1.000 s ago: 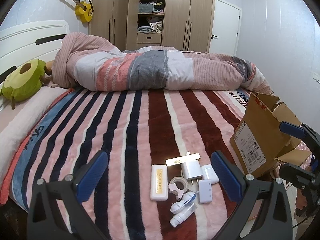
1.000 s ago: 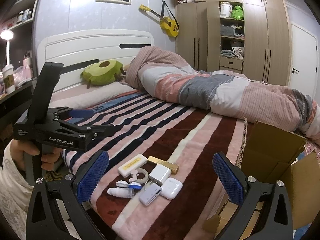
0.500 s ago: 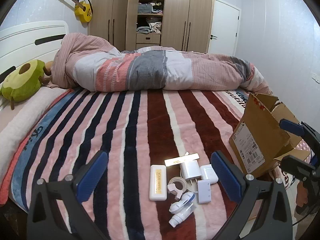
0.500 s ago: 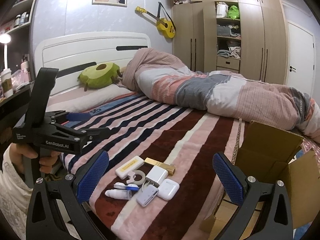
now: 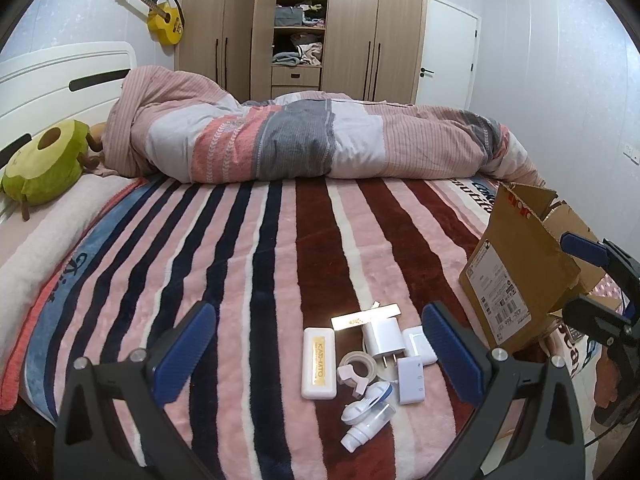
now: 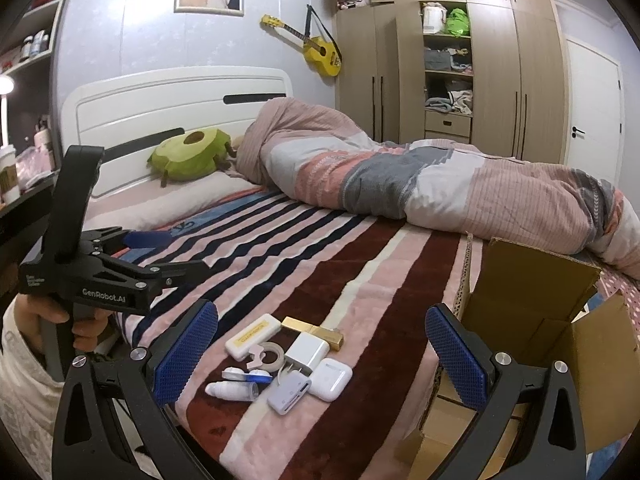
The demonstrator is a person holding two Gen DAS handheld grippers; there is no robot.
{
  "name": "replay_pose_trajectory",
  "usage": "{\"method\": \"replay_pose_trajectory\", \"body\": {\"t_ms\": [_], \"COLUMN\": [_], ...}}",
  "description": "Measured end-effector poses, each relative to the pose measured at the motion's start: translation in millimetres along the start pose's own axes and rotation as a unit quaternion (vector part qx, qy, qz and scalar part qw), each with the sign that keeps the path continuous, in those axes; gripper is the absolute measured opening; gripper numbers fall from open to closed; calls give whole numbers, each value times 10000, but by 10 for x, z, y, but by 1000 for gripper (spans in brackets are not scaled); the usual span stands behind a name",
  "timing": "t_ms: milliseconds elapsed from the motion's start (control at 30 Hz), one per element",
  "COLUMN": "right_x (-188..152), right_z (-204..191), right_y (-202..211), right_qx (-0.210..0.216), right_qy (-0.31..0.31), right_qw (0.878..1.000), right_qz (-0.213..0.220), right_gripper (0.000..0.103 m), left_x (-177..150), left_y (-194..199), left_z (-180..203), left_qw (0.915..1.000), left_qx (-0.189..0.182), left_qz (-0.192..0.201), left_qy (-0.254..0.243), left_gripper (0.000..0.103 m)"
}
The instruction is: Organize rigid objects
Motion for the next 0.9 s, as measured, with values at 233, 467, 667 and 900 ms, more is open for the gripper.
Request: {"method": "replay_pose_trajectory", "body": {"t_ms": [233, 467, 667, 900], "right_x": [-1, 0, 51, -127], "right_z": [10, 27, -180, -631], "right_y": [1, 0, 12, -284], "right_qx": [-20, -91, -53, 547], "right_qy": [-8, -15, 255, 354], "right_qw": [10000, 10000, 9997, 9976], "right_qz": [5, 18, 40, -221], "right_gripper": [103, 103, 89, 57], "left_x": [-17, -15, -21, -191], "left_y": [60, 75, 127, 96], "left_z": [-15, -15, -144, -508], "left_qw": [10000, 9999, 9987, 9981], "left_qx": [-46, -84, -441, -536], "left_qz": [49, 63, 268, 277], "left_qy": [-10, -17, 59, 129], "left_gripper": [103, 103, 103, 103]}}
Point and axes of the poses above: each gripper's, at about its wrist camera, not at the fingertips, and y roughly against the way its jaws point, z to its right, x to its top, the point moved 4 cm from there along -y, roughly the way its jaws point, and after that the axes turned 6 degrees about -y, right-handed, at the moved point
